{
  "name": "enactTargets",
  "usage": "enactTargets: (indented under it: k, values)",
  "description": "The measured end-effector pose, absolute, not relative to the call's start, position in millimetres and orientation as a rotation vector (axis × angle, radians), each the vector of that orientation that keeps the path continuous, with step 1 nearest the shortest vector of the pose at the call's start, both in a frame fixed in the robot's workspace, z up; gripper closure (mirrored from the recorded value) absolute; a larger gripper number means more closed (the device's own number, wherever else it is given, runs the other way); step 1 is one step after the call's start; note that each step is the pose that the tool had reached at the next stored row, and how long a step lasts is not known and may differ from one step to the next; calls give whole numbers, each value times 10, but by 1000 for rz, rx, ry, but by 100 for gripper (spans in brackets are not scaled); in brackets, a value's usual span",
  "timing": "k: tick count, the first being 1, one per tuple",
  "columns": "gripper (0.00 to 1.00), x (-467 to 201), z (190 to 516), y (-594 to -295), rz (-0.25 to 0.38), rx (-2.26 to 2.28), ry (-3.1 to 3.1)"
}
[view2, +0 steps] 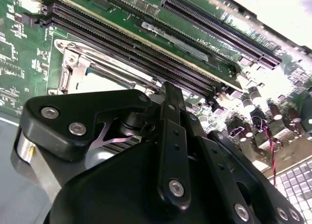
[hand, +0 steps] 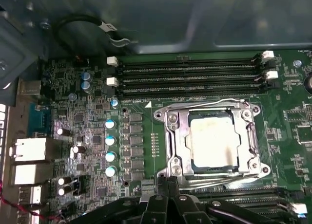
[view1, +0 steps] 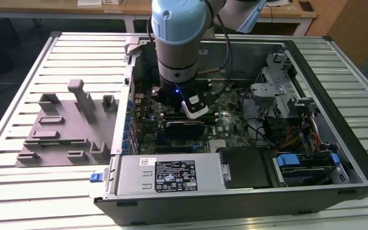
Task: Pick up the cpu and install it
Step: 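Install the second cpu locking lever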
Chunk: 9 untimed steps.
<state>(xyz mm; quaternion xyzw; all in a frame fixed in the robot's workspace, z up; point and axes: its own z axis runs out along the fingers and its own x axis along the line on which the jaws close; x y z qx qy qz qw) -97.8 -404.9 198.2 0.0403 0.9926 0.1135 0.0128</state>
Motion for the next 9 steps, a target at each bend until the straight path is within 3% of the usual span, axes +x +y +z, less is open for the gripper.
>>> enactTargets:
  k: [9]
  values:
    - [89, -1008, 1939, -4048, 380, 126, 3091]
